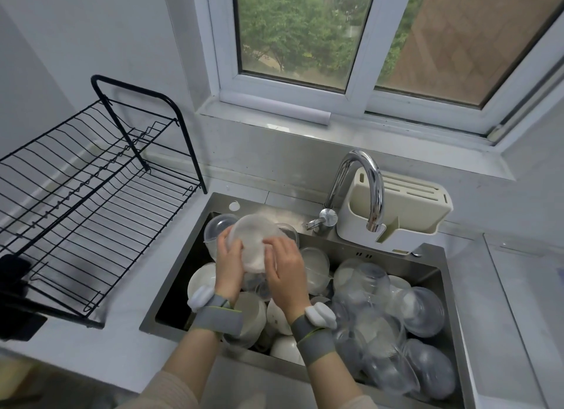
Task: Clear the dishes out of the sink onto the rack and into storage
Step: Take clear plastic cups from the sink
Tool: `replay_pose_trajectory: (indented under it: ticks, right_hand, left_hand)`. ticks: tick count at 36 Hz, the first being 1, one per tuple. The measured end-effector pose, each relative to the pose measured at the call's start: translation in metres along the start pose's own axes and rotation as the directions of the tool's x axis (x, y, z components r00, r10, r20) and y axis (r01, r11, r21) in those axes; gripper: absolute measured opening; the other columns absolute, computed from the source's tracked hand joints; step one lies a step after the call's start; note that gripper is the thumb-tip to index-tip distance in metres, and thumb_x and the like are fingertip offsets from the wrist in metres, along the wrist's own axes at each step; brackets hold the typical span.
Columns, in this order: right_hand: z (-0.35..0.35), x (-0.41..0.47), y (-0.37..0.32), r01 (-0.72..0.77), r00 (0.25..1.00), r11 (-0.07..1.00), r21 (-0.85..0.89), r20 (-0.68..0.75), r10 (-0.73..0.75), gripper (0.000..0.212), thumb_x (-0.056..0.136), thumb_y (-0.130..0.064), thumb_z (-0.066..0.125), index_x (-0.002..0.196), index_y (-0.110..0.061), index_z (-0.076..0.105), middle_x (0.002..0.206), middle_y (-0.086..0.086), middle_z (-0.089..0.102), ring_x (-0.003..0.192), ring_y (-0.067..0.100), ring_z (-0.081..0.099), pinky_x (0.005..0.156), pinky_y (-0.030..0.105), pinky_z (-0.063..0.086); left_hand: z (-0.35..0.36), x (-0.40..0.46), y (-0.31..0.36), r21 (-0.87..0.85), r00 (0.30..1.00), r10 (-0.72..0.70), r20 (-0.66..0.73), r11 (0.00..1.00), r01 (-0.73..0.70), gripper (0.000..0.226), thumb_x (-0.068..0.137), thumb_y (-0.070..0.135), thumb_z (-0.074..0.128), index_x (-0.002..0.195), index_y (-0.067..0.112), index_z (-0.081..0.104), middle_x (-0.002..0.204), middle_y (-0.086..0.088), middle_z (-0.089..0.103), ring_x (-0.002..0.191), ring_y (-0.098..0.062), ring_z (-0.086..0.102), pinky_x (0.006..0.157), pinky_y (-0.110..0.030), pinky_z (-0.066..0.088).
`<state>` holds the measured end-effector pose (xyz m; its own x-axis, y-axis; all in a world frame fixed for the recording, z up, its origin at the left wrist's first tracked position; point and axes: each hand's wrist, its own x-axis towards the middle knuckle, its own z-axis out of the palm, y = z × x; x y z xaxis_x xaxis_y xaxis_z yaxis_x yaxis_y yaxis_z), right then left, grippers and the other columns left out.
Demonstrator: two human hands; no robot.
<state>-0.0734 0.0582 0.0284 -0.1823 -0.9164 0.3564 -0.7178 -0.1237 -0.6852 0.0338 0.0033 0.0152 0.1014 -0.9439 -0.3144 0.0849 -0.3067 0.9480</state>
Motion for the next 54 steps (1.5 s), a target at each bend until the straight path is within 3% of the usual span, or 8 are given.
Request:
replay_pose_trajectory:
  ticks: [6, 10, 15, 17, 20, 30, 48, 54]
  right_hand:
    - [-0.002, -0.008, 0.034, -0.265, 0.939, 0.963, -0.054, -0.244, 0.244, 0.021, 0.091, -0.006, 0.051, 0.109, -0.009, 0.06, 0.107, 0.003, 0.06, 0.1, 0.019, 0.054, 0.091, 0.026, 0.041]
    - [-0.004, -0.023, 0.066, -0.483, 0.867, 0.849, -0.216, 0.019, 0.498, 0.049, 0.086, -0.008, 0.054, 0.134, -0.006, 0.048, 0.137, 0.011, 0.048, 0.131, 0.026, 0.04, 0.11, 0.035, 0.032]
    - [-0.001, -0.048, 0.085, -0.539, 0.668, 0.7, -0.468, 0.269, 0.694, 0.06, 0.091, -0.025, 0.049, 0.147, -0.016, 0.029, 0.147, 0.007, 0.04, 0.138, 0.024, 0.032, 0.111, 0.033, 0.029]
    - [0.0, -0.054, 0.086, -0.515, 0.642, 0.663, -0.544, 0.268, 0.718, 0.05, 0.091, -0.022, 0.047, 0.14, -0.019, 0.039, 0.137, 0.006, 0.051, 0.128, 0.026, 0.042, 0.103, 0.033, 0.033]
    - [-0.001, -0.055, 0.089, -0.462, 0.684, 0.651, -0.603, 0.225, 0.694, 0.026, 0.094, -0.019, 0.043, 0.114, -0.021, 0.06, 0.119, 0.004, 0.063, 0.113, 0.024, 0.052, 0.092, 0.031, 0.036]
    - [-0.003, -0.027, 0.066, -0.534, 0.834, 0.837, -0.12, 0.086, 0.545, 0.013, 0.09, -0.015, 0.053, 0.078, -0.01, 0.054, 0.078, 0.001, 0.053, 0.073, 0.02, 0.05, 0.065, 0.031, 0.038]
    - [-0.018, 0.014, 0.003, -0.134, 0.987, 0.991, -0.001, -0.091, 0.134, 0.04, 0.09, -0.025, 0.041, 0.125, -0.02, 0.059, 0.086, -0.009, 0.052, 0.082, 0.005, 0.048, 0.074, 0.027, 0.048]
    - [-0.019, 0.018, -0.014, -0.026, 0.992, 0.991, 0.129, 0.129, 0.009, 0.043, 0.094, -0.015, 0.045, 0.136, -0.022, 0.055, 0.114, -0.003, 0.057, 0.105, 0.012, 0.054, 0.091, 0.029, 0.047]
  left_hand:
    - [-0.014, 0.005, 0.004, 0.035, 0.993, 0.051, -0.106, 0.998, -0.047, 0.03, 0.095, 0.008, 0.047, 0.12, 0.026, 0.049, 0.101, 0.006, 0.052, 0.091, -0.014, 0.054, 0.072, -0.031, 0.046]
    - [-0.017, 0.007, 0.004, 0.181, 0.989, 0.113, -0.091, 0.979, -0.095, 0.032, 0.097, 0.001, 0.047, 0.128, 0.007, 0.047, 0.106, 0.004, 0.044, 0.094, -0.014, 0.047, 0.065, -0.003, 0.04]
    - [-0.014, 0.0, 0.002, 0.164, 0.989, 0.135, -0.057, 0.979, -0.124, 0.045, 0.1, 0.018, 0.044, 0.144, 0.016, 0.034, 0.119, 0.004, 0.048, 0.111, -0.019, 0.048, 0.1, -0.037, 0.043]
    - [-0.011, 0.0, 0.0, 0.184, 0.993, 0.117, -0.031, 0.977, -0.109, 0.044, 0.1, 0.013, 0.046, 0.142, 0.011, 0.035, 0.117, 0.003, 0.045, 0.107, -0.019, 0.048, 0.097, -0.023, 0.045]
    - [-0.008, 0.003, 0.001, 0.172, 0.995, 0.101, -0.019, 0.98, -0.097, 0.037, 0.096, -0.002, 0.049, 0.132, 0.003, 0.043, 0.102, 0.008, 0.043, 0.09, -0.012, 0.048, 0.062, 0.0, 0.041]
    - [-0.007, 0.005, -0.004, 0.098, 0.998, 0.059, -0.017, 0.994, -0.057, 0.032, 0.095, 0.001, 0.047, 0.12, 0.021, 0.045, 0.1, 0.015, 0.047, 0.086, -0.004, 0.05, 0.061, -0.012, 0.045]
    - [-0.01, 0.0, -0.001, 0.079, 0.995, 0.099, 0.01, 0.992, -0.099, 0.035, 0.094, 0.024, 0.051, 0.127, 0.032, 0.044, 0.116, 0.01, 0.051, 0.103, -0.004, 0.052, 0.077, -0.021, 0.042]
    - [-0.005, -0.005, 0.003, 0.023, 0.993, 0.106, 0.043, 0.994, -0.107, 0.045, 0.094, 0.041, 0.057, 0.134, 0.026, 0.041, 0.131, 0.003, 0.05, 0.123, -0.018, 0.05, 0.103, -0.039, 0.045]
